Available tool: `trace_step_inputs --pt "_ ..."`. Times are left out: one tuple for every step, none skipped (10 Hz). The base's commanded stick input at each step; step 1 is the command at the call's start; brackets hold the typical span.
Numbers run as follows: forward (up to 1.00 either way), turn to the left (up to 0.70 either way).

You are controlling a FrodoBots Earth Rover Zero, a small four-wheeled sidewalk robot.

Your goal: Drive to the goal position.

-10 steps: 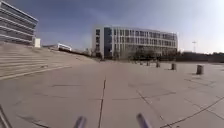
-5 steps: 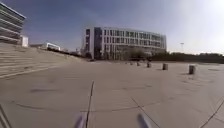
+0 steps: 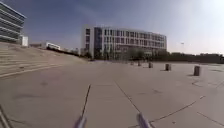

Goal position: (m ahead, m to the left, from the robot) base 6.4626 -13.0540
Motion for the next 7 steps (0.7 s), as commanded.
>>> trace_step_inputs --pt "0.7 0.0" --pt "0.7 0.0" --pt "0.7 0.0" --pt "0.7 0.0" --pt "0.7 0.0" --pt "0.7 0.0" --pt "0.7 0.0"
